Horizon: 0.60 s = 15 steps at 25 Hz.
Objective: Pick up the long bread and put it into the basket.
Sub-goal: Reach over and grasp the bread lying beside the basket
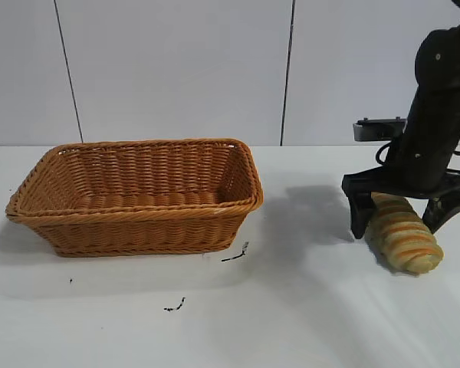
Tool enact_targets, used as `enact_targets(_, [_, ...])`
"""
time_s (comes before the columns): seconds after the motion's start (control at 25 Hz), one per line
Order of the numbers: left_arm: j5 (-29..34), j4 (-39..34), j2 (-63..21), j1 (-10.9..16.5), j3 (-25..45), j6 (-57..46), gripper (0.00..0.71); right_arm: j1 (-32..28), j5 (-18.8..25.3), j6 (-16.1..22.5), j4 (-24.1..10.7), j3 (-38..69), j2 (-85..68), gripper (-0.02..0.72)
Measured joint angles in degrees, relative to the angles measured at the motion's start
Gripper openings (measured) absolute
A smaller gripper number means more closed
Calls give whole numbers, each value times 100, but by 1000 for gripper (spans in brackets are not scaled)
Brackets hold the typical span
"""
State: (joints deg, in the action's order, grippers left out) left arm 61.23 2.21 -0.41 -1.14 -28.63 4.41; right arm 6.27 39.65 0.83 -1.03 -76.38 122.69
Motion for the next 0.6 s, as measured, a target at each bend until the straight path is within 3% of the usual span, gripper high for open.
enact_targets(0.2, [0, 0, 0, 0, 0, 0, 692, 0, 65, 0, -51, 0, -6, 160])
enact_targets(0.52, [0, 0, 0, 0, 0, 0, 692, 0, 126, -6, -359, -13, -695, 139])
enact_targets(0.6, [0, 0, 0, 0, 0, 0, 692, 0, 319, -83, -359, -190, -941, 139])
